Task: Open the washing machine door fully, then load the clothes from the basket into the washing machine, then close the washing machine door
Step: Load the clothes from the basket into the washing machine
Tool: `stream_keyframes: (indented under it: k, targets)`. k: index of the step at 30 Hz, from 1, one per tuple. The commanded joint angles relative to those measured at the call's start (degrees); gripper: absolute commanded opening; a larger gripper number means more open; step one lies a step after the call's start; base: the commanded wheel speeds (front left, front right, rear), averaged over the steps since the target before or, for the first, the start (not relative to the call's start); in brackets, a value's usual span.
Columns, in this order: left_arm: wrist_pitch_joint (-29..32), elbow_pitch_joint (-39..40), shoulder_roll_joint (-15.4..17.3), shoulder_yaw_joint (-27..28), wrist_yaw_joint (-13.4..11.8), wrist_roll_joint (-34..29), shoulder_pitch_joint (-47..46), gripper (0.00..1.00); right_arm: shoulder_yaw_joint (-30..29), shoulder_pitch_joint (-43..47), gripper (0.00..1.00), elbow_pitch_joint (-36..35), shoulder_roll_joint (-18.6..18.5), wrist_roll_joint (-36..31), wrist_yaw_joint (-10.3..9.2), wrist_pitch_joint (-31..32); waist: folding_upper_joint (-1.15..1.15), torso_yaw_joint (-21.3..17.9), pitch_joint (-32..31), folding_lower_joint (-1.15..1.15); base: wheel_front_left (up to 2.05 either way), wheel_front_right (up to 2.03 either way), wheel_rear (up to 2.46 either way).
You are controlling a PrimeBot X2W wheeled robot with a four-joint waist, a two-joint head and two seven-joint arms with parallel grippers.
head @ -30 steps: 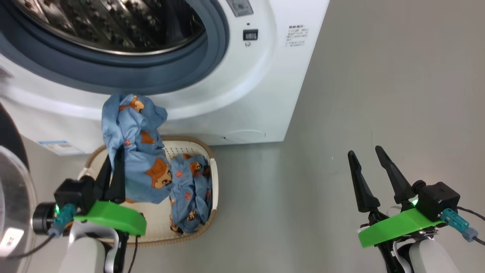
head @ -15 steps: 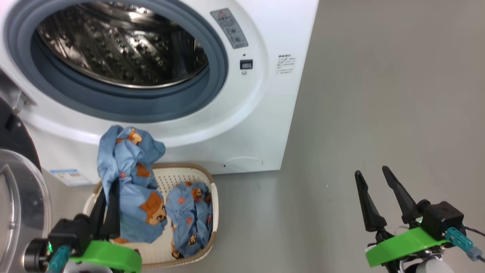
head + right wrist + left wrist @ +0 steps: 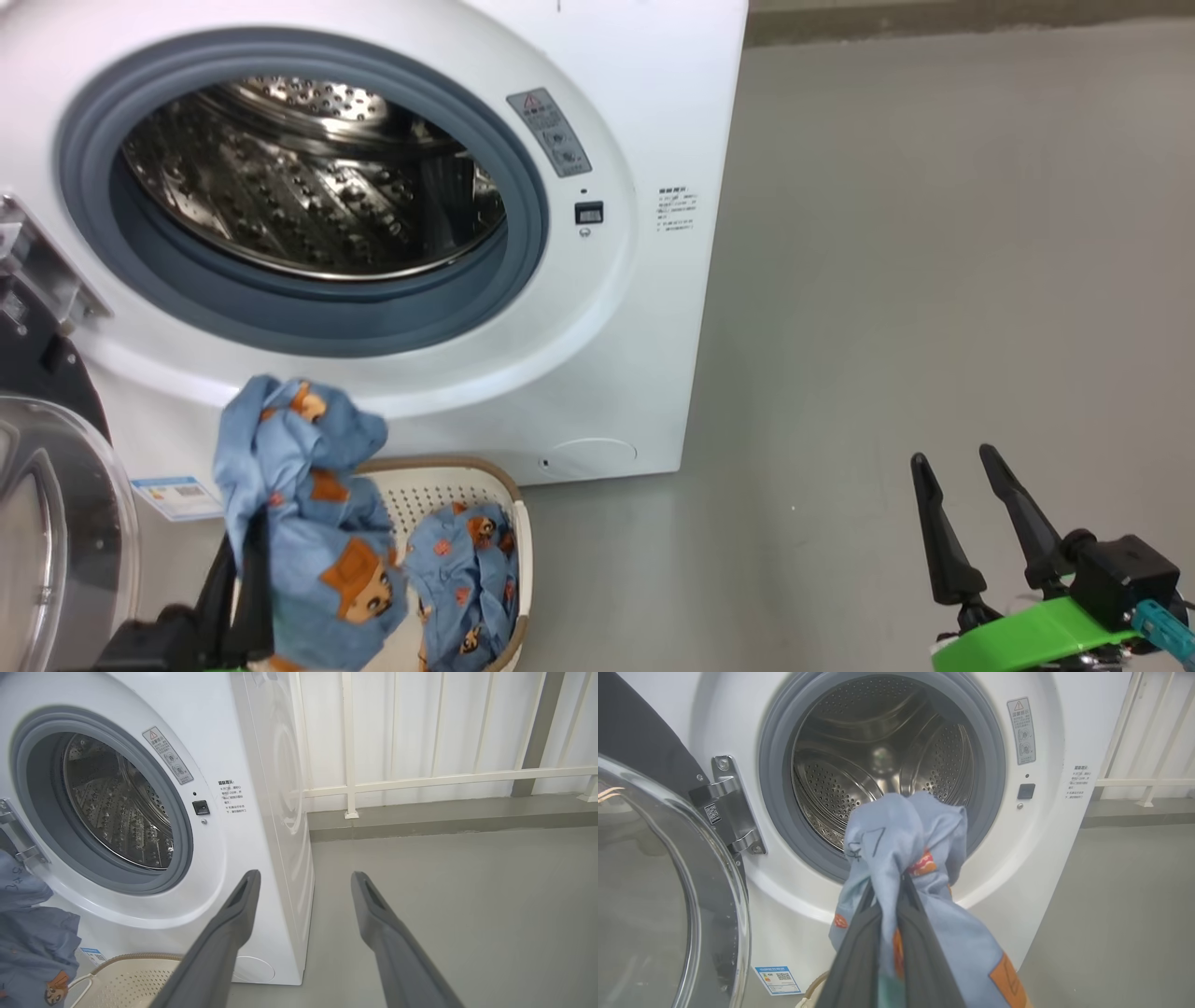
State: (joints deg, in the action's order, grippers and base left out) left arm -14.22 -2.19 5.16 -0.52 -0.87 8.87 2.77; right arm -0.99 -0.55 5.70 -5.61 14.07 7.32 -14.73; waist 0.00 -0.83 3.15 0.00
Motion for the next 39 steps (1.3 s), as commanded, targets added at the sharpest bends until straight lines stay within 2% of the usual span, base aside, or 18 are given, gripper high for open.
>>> stream_keyframes:
  k: [1, 25, 39]
  targets:
    - [-0.8, 2.0, 0.8, 2.4, -0.6, -0.2, -0.4, 0.0, 1.1, -0.1, 1.0, -1.8, -0.7, -0.7, 0.17, -0.3, 0.0, -0.2, -0.7, 0.0, 0.0, 0.0, 0.0]
    - [-0.8, 2.5, -0.3, 3.6, -0.5, 0.1, 2.7, 0.0, 1.3, 1.1, 1.0, -2.0, -1.0, -0.6, 0.17, -0.3, 0.0, -0.2, -1.4, 0.0, 0.0, 0.0, 0.0]
    - [-0.8, 0.6, -1.1, 3.5, 0.2, 0.6, -4.6, 0.0, 1.7, -0.7, 1.0, -2.2, -1.3, 0.0, 0.17, -0.3, 0.0, -1.1, 5.6, 0.0, 0.0, 0.0, 0.0]
